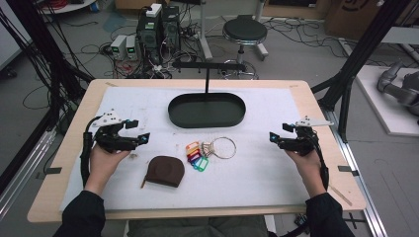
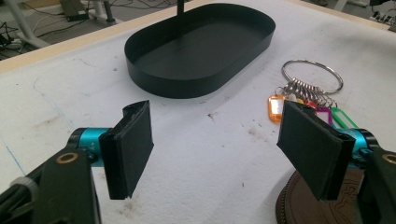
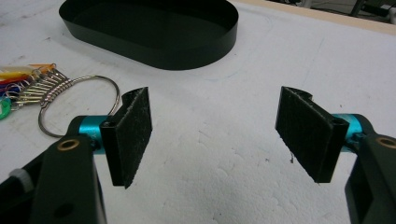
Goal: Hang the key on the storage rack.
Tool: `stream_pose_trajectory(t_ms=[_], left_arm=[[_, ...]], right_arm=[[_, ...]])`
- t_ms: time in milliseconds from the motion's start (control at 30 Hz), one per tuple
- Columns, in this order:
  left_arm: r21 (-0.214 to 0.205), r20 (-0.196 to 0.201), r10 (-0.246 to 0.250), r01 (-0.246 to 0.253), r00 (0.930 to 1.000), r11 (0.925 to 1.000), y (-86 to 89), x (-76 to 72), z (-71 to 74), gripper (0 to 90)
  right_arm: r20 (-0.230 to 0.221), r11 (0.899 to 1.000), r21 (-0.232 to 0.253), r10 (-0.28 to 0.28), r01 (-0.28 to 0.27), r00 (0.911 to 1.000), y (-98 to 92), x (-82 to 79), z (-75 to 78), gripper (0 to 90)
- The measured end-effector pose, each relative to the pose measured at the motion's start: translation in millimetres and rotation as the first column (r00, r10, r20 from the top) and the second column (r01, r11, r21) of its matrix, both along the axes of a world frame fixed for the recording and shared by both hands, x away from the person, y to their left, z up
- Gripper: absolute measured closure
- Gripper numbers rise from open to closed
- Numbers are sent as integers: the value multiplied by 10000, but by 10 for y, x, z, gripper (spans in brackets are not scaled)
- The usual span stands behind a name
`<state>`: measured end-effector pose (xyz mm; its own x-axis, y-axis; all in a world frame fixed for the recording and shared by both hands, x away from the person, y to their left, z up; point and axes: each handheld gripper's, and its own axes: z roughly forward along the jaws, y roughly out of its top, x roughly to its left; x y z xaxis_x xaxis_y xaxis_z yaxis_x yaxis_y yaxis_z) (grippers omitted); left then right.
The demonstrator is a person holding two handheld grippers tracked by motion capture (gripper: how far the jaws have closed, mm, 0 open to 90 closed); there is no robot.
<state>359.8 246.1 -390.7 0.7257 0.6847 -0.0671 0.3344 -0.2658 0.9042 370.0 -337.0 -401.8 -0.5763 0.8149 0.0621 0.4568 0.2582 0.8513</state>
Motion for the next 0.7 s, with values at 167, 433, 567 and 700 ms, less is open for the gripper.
stream_pose_trajectory(t_ms=[167,433,567,700], left_arm=[[-28,132,90,-90,9999,10000,17,-21,24,262],[-115,168,211,-209,9996,9997,12,-10,20,264],[-109,125,152,-150,9998,9998,6,-17,26,265],[-203,121,90,-87,9999,9998,-1,-24,31,268]], right_arm=[[2,10000,50,-76,76,10000,-9,-11,7,276],[-38,10000,69,-8,9,10000,-24,-14,-3,336],[-113,9999,158,-6,8,9999,-23,-11,-8,362],[1,9999,89,103,-103,9999,-4,-12,-7,390]])
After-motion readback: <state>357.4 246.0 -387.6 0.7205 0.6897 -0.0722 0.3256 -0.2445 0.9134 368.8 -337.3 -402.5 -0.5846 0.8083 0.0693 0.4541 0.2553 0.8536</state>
